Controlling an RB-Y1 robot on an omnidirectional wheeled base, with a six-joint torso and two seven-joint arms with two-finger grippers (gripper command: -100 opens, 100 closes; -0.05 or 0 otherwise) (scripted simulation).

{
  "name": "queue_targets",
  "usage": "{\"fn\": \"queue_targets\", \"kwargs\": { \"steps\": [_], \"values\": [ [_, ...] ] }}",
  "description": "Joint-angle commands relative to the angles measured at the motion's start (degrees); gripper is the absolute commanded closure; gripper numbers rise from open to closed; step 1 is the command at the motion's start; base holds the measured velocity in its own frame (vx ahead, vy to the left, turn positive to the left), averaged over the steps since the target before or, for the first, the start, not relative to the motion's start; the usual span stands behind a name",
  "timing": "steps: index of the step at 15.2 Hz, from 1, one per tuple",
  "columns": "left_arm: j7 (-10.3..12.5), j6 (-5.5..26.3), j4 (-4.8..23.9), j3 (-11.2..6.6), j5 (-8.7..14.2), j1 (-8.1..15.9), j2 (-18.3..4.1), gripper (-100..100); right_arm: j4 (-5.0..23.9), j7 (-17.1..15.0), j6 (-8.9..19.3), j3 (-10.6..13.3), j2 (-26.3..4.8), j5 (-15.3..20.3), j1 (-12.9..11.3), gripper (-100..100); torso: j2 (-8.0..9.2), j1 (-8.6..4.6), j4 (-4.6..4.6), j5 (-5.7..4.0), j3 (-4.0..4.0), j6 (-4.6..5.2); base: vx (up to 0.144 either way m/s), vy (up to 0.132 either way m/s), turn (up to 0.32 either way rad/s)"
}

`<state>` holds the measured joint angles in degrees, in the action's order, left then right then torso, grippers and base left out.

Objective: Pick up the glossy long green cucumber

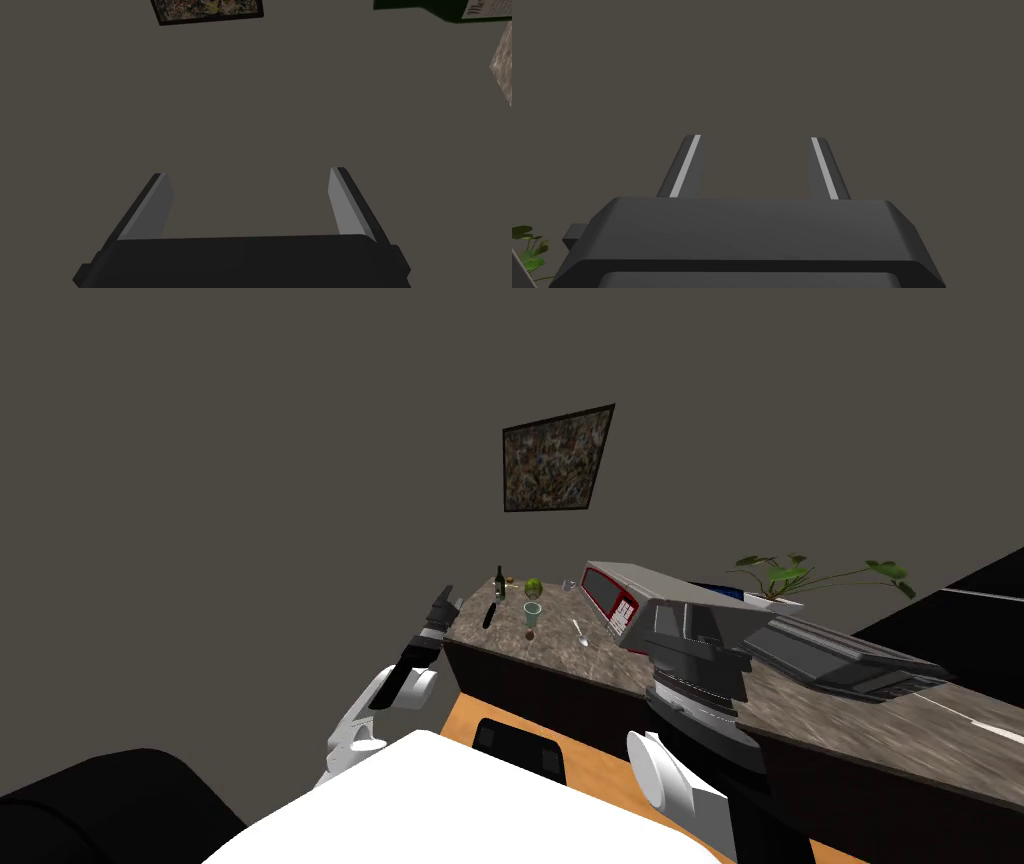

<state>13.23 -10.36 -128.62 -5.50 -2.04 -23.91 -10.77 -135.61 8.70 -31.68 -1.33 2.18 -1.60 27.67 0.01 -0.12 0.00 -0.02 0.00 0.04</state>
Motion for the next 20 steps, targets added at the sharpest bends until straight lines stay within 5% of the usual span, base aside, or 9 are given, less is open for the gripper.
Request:
{"fn": "queue_targets", "kwargs": {
  "steps": [1, 6, 8, 14, 19, 20],
  "values": [
    [2.07, 1.9, 1.49, -0.82, 0.43, 0.72, -1.4, -100, 0.0, 0.0, 0.0, 0.0, 0.0, 0.0, 0.0, 0, 0.0, 0.0, 0.0, 0.0, 0.0, 0.0, -0.008, -0.023, -0.138],
    [8.11, 8.76, 7.3, -3.33, 1.59, 4.35, -5.75, -100, 0.0, 0.0, 0.0, 0.0, 0.0, 0.0, 0.0, 0, 0.0, 0.0, 0.0, 0.0, 0.0, -0.02, -0.008, -0.032, -0.187],
    [9.18, 9.9, 7.3, -3.33, 1.59, 4.35, -5.75, -100, 0.0, 0.0, 0.0, 0.0, 0.0, 0.0, 0.0, 0, 0.01, -0.01, 0.0, -0.01, 0.01, -0.02, -0.006, -0.028, -0.099],
    [16.82, 17.9, 14.08, -6.27, 2.92, 8.49, -10.19, -100, 0.0, 0.0, 0.0, -0.01, 0.0, 0.0, 0.01, 0, 0.01, 0.03, 0.0, 0.0, 0.01, -0.04, -0.006, -0.027, -0.174],
    [20.31, 22.56, 16.51, -7.32, 3.39, 9.95, -11.67, -100, 0.0, 0.0, 0.0, 0.0, 0.0, 0.0, 0.0, 0, 0.01, 0.02, 0.0, 0.0, 0.0, -0.01, -0.004, -0.024, -0.141],
    [22.34, 24.16, 19.01, -8.4, 3.87, 11.44, -13.15, -100, 0.0, 0.0, 0.0, -0.01, 0.0, 0.0, 0.01, 0, 0.01, 0.04, 0.0, 0.0, 0.01, -0.05, 0.001, -0.027, -0.178]
  ]
}}
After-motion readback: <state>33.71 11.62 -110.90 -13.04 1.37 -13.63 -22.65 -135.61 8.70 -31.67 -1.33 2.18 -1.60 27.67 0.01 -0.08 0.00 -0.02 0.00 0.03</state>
